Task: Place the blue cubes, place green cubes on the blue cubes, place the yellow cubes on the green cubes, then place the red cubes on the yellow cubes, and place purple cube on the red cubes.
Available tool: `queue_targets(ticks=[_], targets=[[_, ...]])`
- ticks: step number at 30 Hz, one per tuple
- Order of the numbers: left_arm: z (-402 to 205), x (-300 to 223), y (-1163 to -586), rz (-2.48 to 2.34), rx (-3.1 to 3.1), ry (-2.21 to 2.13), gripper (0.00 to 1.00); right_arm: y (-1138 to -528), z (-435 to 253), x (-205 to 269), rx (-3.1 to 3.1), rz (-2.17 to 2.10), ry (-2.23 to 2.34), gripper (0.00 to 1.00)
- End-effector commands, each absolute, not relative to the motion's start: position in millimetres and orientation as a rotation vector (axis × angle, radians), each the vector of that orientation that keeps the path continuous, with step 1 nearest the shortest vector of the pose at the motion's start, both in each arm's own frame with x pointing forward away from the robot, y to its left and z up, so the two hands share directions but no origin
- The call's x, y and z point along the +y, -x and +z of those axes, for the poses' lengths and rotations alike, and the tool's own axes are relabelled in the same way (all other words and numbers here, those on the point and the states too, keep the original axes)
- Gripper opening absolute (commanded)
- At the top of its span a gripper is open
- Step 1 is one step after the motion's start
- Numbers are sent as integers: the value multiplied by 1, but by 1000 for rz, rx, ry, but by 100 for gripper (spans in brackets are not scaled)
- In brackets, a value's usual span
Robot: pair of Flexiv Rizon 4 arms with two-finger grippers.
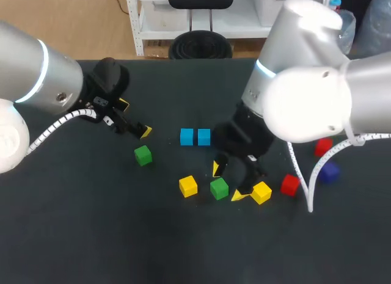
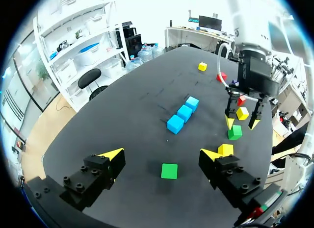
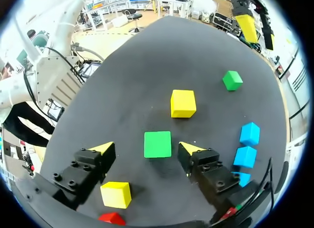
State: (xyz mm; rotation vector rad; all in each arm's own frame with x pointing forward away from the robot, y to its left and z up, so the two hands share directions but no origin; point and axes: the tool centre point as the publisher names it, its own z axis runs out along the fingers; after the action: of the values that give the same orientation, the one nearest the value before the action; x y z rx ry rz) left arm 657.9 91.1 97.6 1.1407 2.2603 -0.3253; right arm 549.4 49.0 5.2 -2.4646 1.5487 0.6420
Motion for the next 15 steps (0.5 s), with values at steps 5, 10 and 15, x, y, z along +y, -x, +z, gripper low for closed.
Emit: queue_targets(ticks=[5,10,15], targets=[[98,90,-657,-318,2265,-1137,100,-556,-3,53,1543,638,2472,50],[98,90,-657,-318,2265,-1137,100,-558,-6,54,1540,640,2469,29],[98,90,-657,-318,2265,-1137,100,-559,-5,54,1545,632,2462,0]])
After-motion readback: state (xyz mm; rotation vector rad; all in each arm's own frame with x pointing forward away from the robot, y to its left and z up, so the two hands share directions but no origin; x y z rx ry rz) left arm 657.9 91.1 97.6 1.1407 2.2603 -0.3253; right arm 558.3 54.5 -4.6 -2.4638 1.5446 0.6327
